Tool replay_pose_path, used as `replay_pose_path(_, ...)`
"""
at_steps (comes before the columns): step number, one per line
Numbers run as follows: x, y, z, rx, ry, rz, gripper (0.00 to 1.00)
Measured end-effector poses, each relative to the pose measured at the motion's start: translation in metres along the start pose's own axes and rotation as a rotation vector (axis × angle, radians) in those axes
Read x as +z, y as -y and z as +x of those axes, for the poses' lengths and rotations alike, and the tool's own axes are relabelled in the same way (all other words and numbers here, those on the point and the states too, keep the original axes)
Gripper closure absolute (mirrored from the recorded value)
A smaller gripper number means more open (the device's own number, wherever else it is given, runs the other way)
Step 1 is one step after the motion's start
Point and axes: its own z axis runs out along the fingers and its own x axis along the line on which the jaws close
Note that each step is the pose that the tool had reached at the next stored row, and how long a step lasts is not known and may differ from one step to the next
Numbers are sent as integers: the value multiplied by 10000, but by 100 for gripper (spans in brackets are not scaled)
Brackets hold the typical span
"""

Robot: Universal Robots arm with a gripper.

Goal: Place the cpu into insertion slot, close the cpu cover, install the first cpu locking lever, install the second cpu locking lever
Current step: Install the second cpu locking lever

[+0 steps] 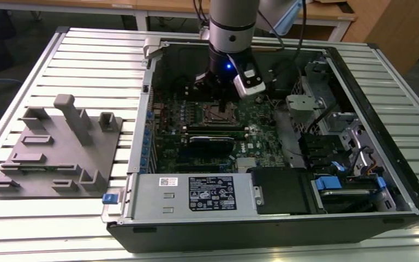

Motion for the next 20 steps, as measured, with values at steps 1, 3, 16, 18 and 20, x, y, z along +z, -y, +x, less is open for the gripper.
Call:
replay_pose_path(1,-1,16,-2,0,0,1,90)
replay_pose_path(3,-2,49,-5,1,-1,2,90)
replay_pose_path(16,0,196,34,1,2,1,90)
replay_pose_path(18,4,205,59,-1,8,0,90)
replay_pose_path(20,10,212,95,0,18,-1,90)
